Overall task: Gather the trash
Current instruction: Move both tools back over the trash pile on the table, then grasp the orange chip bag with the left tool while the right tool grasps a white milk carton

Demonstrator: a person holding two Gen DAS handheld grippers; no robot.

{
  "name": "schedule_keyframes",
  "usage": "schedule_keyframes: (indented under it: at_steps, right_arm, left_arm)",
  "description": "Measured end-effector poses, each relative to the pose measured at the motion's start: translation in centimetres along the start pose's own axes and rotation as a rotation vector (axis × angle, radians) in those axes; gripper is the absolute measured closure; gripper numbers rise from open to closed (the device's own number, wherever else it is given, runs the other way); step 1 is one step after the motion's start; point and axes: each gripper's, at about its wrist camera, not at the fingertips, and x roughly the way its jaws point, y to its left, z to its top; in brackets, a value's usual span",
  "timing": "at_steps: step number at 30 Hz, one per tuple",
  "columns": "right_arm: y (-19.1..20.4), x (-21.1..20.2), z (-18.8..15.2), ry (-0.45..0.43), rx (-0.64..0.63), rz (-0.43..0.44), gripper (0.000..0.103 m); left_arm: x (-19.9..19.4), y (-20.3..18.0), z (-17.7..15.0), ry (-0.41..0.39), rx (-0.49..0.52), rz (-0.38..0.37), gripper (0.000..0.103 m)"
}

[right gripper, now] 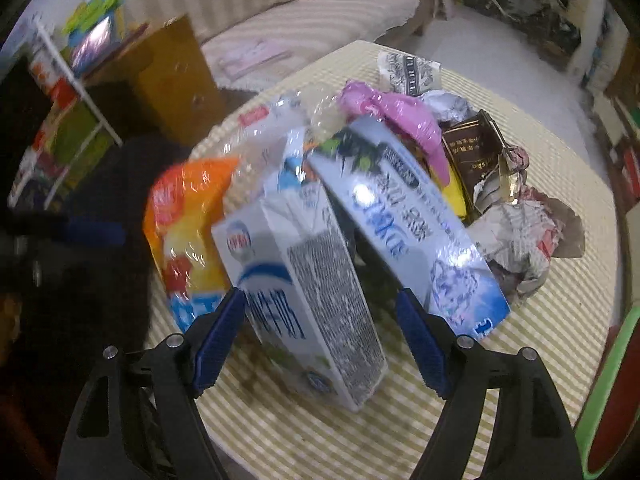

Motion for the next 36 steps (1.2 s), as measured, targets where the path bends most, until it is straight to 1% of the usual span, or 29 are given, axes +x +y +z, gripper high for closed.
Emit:
schedule_keyframes:
  at_steps: [2, 4, 5, 8, 10, 11, 14, 17, 18, 19, 20, 21, 22, 23, 29, 34, 35, 36]
  right_arm:
    - [-0.3, -0.4, -0.6, -0.007, 0.027, -0.004, 0.047]
    - [-1.3, -1.2, -1.2, -0.005, 0.080, 0.008, 0.056]
    - [-1.9, -1.7, -1.7, -0.004, 0.112, 0.008, 0.058]
    - [-3.7, -3.3, -3.3, -0.007, 0.206, -0.040, 0.061]
    - [-4.9, -4.4, -4.5, -0.001, 0.273, -0.031, 0.061]
    - [-5.2, -4.7, -4.9, 0.004, 0.292, -0.035, 0.061]
    - [-5.4, -5.0, -5.8, 0.027, 0.304, -0.077, 0.061]
    - [-5.1, -4.4, -6.1, 0.042, 0.325, -0.075, 0.059]
    - [-5.1, -4.2, -6.1, 0.041, 0.335, -0.074, 0.059]
    - [-5.2, -4.1, -6.1, 0.041, 0.342, -0.067, 0.056]
    - [-5.1, -3.9, -5.9, 0.041, 0.347, -0.061, 0.049]
    - [-5.0, -3.7, -5.7, 0.037, 0.350, -0.057, 0.046]
    - [-5.0, -3.6, -5.3, 0.034, 0.350, -0.056, 0.041]
    - [-4.9, -3.5, -5.1, 0.029, 0.348, -0.048, 0.040]
    - [-4.6, -3.1, -4.5, 0.024, 0.343, -0.030, 0.039]
    - [-3.9, -1.6, -4.1, 0.048, 0.342, -0.025, 0.036]
    - [-3.7, -1.4, -4.1, 0.053, 0.340, -0.023, 0.039]
    - [-3.5, -1.3, -4.3, 0.056, 0.337, -0.018, 0.047]
  left_arm:
    - [0.7, -0.3, 0.4, 0.006, 0.003, 0.011, 0.013]
    - [1.3, -0.3, 0.6, 0.020, 0.002, 0.017, 0.012]
    - [1.7, -0.4, 0.7, 0.026, 0.001, 0.018, 0.011]
    - [3.2, -0.5, 1.0, 0.044, -0.010, 0.029, 0.011]
    - [3.6, -0.3, 1.2, 0.049, -0.030, 0.036, 0.010]
    - [3.8, -0.3, 1.3, 0.049, -0.040, 0.041, 0.007]
    - [4.5, -0.9, 1.7, 0.041, -0.039, 0.063, 0.006]
    - [4.6, -0.9, 2.0, 0.025, -0.051, 0.073, 0.007]
    - [4.6, -0.8, 2.0, 0.024, -0.054, 0.076, 0.008]
    - [4.4, -0.7, 2.0, 0.020, -0.056, 0.081, 0.013]
    - [4.2, -0.5, 2.0, 0.012, -0.060, 0.095, 0.020]
    - [4.1, -0.3, 2.0, 0.007, -0.065, 0.098, 0.023]
    - [3.9, 0.0, 2.0, 0.002, -0.076, 0.089, 0.024]
    - [3.7, 0.3, 2.0, 0.001, -0.085, 0.082, 0.026]
    - [2.2, 0.5, 2.0, -0.024, -0.104, 0.045, 0.036]
    - [0.9, -0.5, 1.8, -0.038, -0.059, 0.027, 0.039]
    - [0.6, -0.7, 1.6, -0.043, -0.044, 0.029, 0.040]
    - [0.2, -1.0, 1.4, -0.049, -0.024, 0.035, 0.040]
